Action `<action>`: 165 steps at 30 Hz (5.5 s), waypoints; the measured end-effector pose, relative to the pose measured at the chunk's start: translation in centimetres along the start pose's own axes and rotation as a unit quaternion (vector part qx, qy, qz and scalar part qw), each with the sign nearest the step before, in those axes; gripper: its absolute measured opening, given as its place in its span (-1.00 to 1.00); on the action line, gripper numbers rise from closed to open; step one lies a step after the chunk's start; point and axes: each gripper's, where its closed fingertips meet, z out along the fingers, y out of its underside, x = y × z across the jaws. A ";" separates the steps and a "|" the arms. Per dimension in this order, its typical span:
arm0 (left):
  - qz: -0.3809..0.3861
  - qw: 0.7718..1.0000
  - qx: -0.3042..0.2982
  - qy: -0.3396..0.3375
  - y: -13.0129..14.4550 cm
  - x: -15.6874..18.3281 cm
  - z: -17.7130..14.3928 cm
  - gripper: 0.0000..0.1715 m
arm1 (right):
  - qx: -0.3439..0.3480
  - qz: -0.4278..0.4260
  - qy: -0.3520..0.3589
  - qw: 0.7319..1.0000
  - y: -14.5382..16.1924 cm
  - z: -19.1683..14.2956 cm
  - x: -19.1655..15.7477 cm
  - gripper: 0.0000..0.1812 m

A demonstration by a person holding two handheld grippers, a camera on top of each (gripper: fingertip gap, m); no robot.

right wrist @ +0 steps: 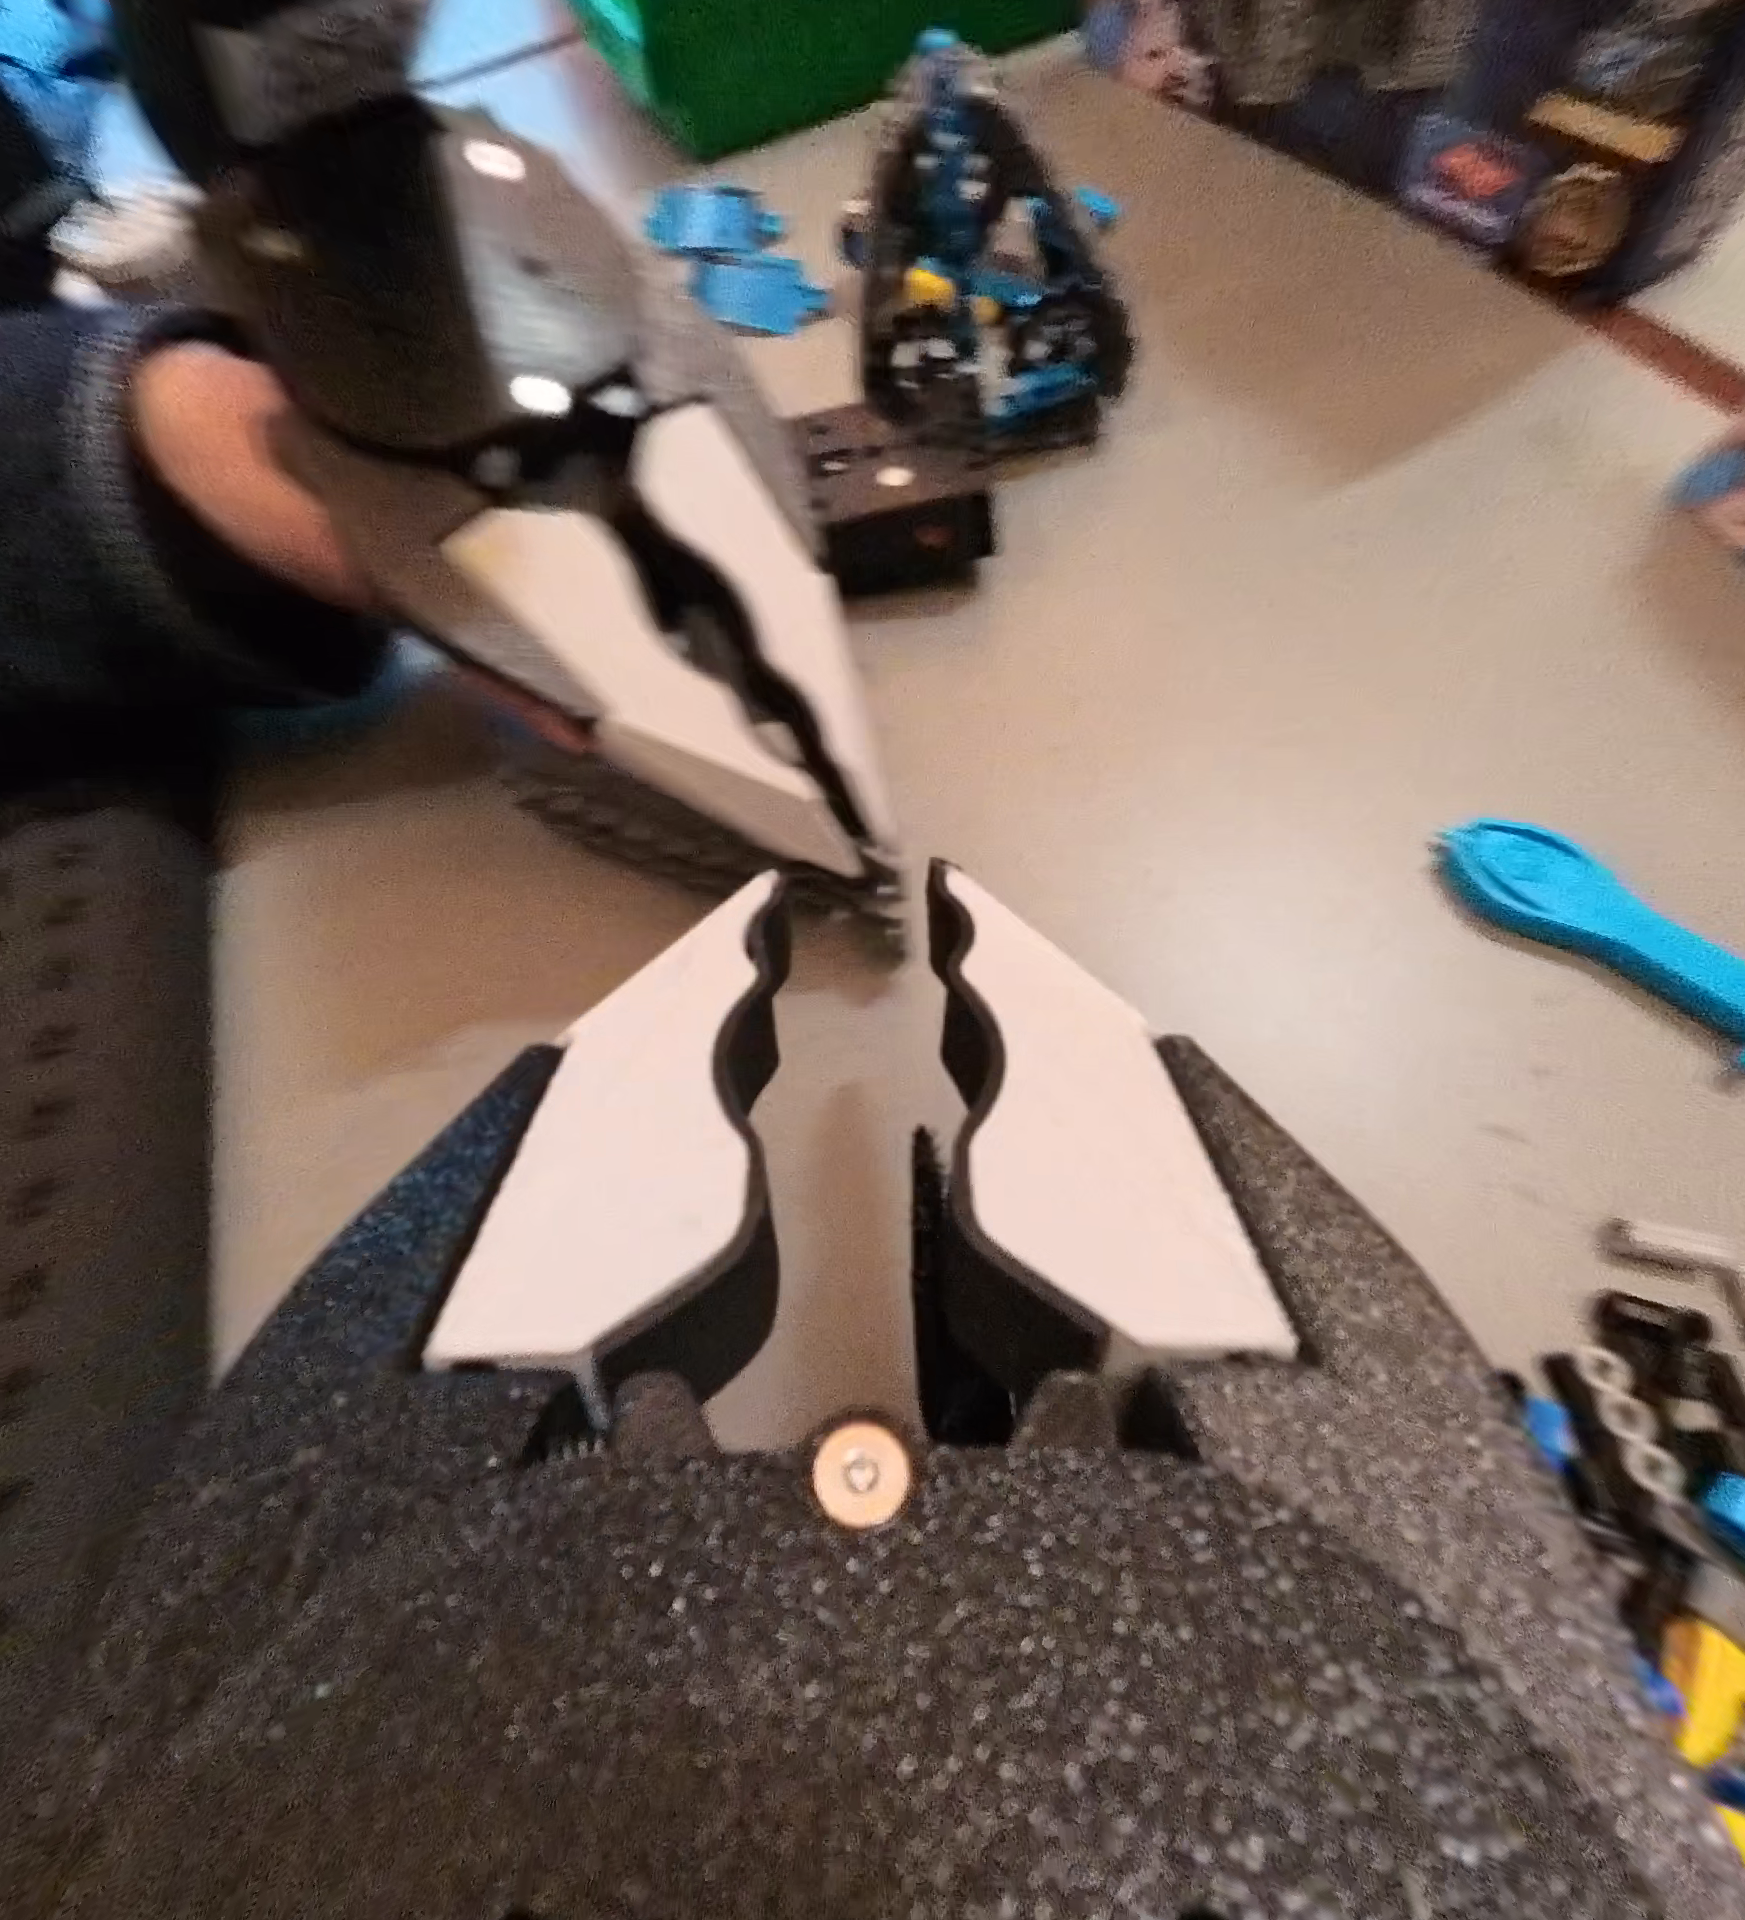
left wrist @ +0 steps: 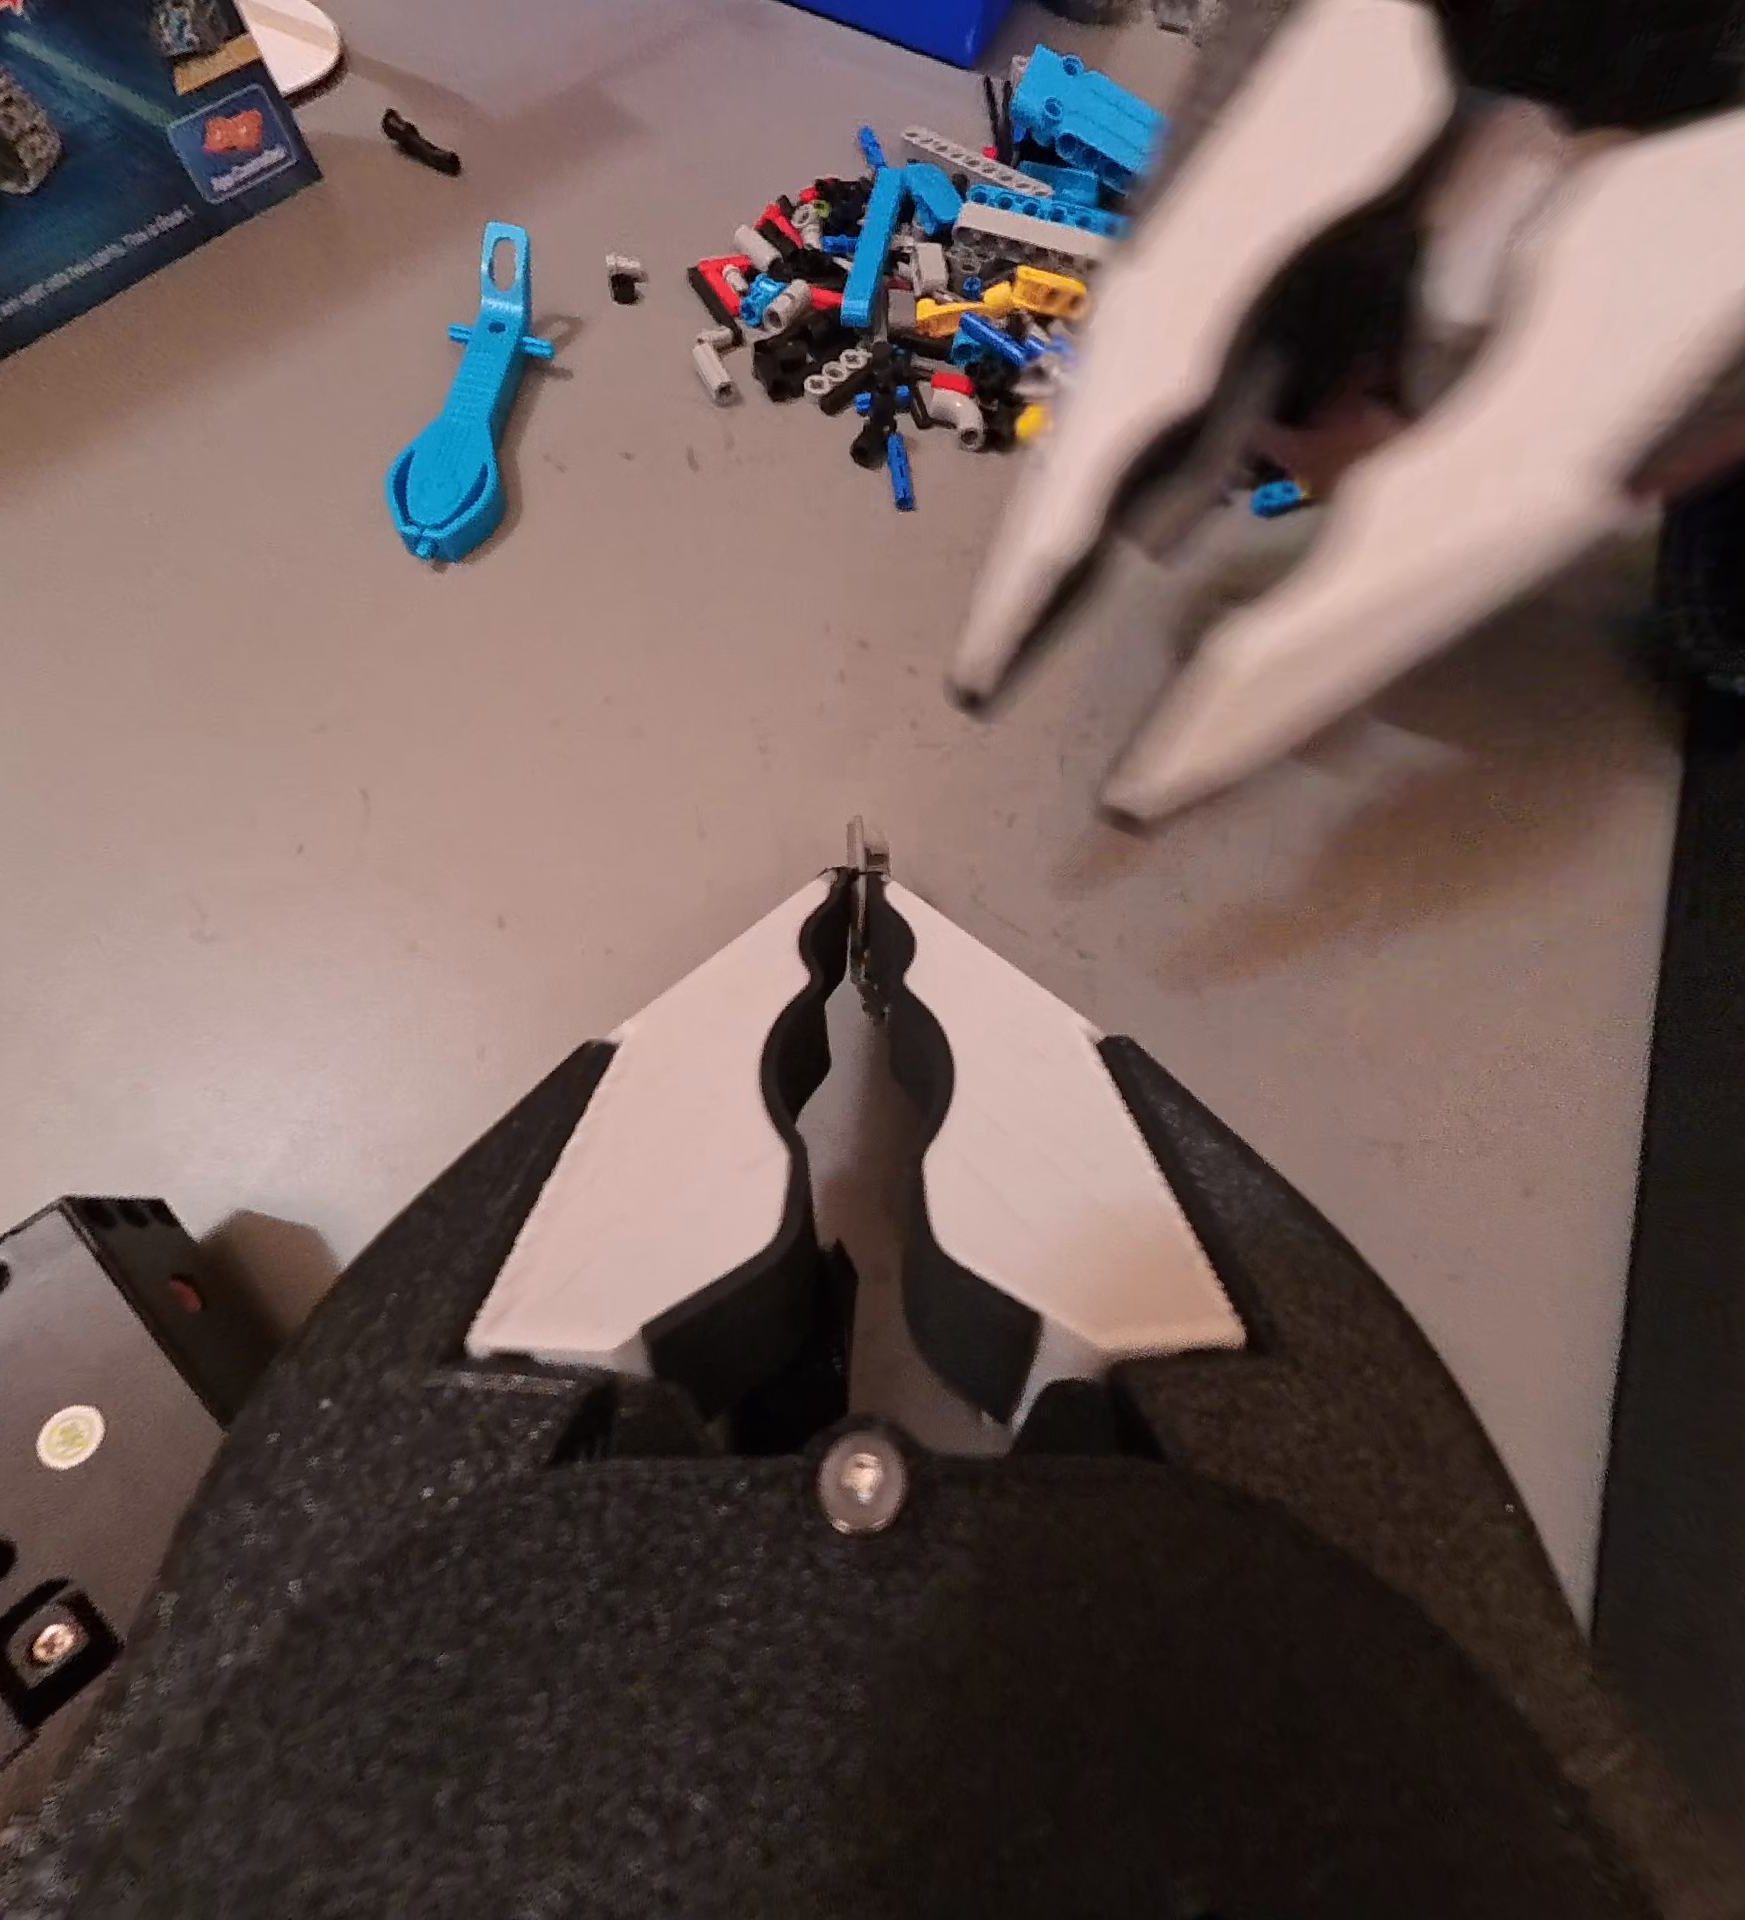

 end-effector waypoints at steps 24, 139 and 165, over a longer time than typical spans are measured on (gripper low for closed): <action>0.071 0.997 0.002 0.007 0.2 1.1 0.1 -0.97 | -0.018 0.132 0.056 0.990 2.5 2.0 -0.3 -0.99; 0.035 0.993 -0.010 0.116 1.3 3.9 -0.9 -0.98 | -0.043 -0.111 0.021 0.993 3.9 0.9 -2.9 -0.83; 0.103 0.992 -0.003 0.069 0.7 5.1 -0.1 -0.98 | 0.011 0.209 -0.051 0.976 2.9 0.9 -2.3 -0.93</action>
